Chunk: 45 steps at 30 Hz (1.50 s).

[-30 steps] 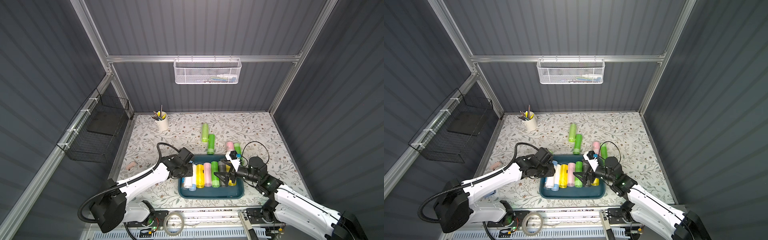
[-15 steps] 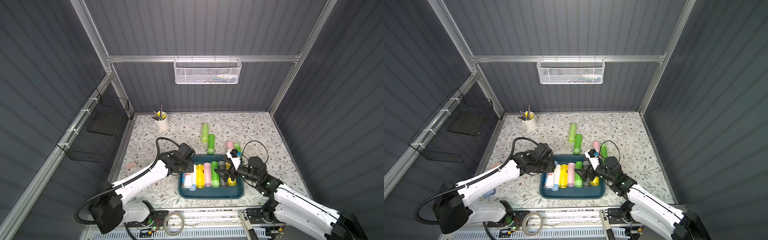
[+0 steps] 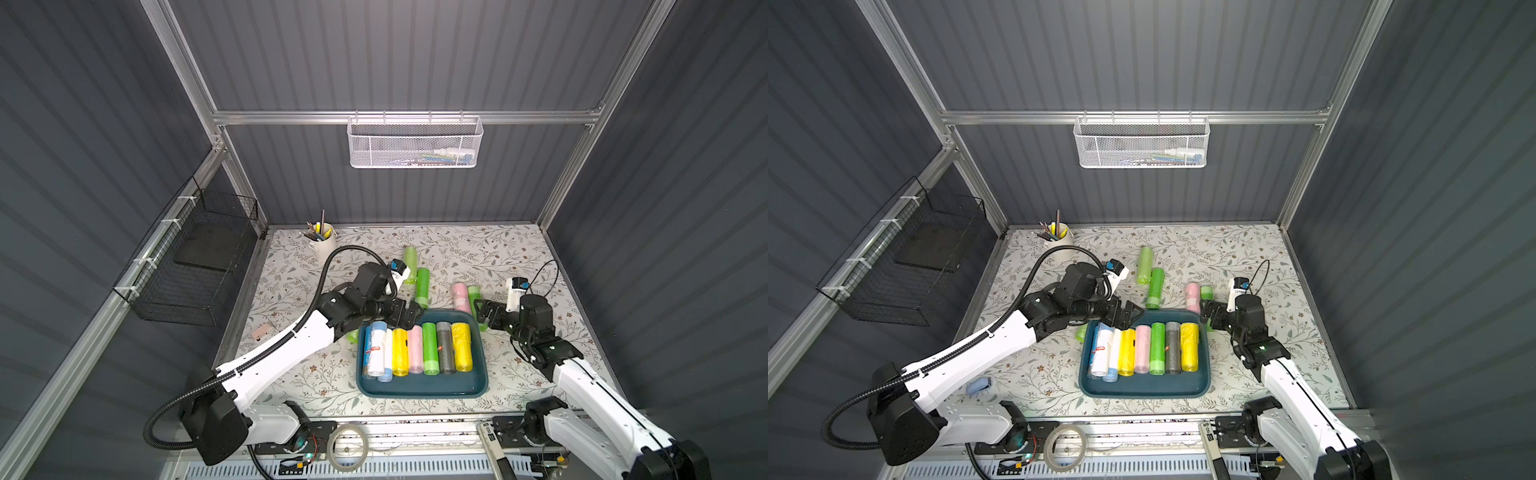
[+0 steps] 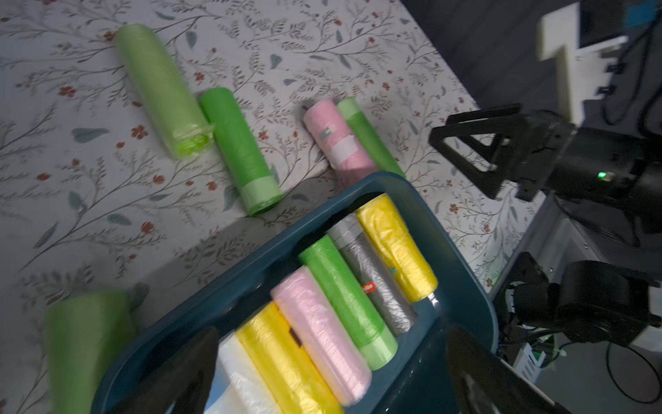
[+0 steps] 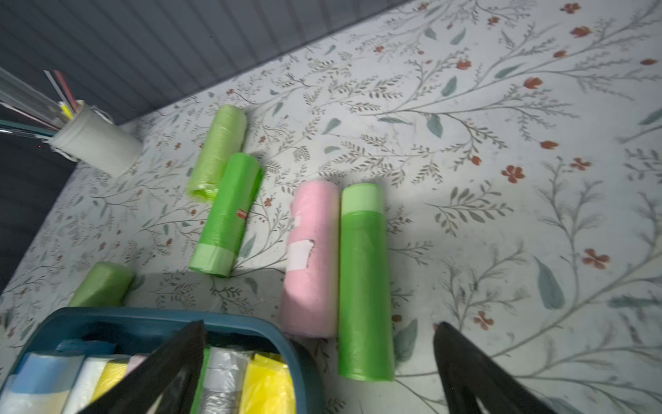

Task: Put the roll of trash bags into the storage box
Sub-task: Place the roll of trash bags in the storage box, then pick up the roll of trash bags from the center of the board.

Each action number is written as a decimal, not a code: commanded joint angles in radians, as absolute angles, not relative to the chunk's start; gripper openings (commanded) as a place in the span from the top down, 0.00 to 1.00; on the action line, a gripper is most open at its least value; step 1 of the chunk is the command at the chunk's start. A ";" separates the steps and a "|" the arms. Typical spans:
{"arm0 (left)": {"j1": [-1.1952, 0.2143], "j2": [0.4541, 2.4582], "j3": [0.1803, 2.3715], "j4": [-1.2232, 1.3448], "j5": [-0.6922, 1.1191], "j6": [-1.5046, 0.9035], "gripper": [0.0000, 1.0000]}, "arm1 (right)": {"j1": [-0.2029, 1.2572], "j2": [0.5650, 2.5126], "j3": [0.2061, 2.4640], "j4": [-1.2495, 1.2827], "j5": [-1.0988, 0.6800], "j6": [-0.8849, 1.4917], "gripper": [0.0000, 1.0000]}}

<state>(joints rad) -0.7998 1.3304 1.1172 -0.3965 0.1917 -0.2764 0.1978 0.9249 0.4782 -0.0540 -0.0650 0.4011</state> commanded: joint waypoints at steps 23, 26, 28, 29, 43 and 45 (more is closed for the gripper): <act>-0.803 1.337 1.003 -0.114 0.271 -0.249 0.00 | 0.134 1.481 0.817 -0.296 -0.144 0.323 0.31; -0.803 1.327 0.988 -0.112 0.273 -0.246 0.00 | 0.134 1.523 0.850 -0.313 -0.167 0.318 0.31; -0.804 1.324 0.982 -0.118 0.265 -0.242 0.00 | 0.135 1.547 0.869 -0.330 -0.165 0.315 0.32; -0.804 1.322 0.982 -0.122 0.263 -0.240 0.00 | 0.135 1.557 0.874 -0.336 -0.158 0.312 0.33; -0.804 1.301 0.990 -0.141 0.240 -0.241 0.00 | 0.149 1.669 0.954 -0.438 -0.123 0.286 0.34; -0.804 1.293 0.983 -0.143 0.237 -0.241 0.00 | 0.149 1.669 0.958 -0.443 -0.099 0.285 0.36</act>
<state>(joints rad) -0.7998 1.3312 0.9943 -0.1337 0.2440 -0.2459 0.1440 1.6638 0.9394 -0.3916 -0.1402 0.3016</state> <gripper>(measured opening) 0.997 0.643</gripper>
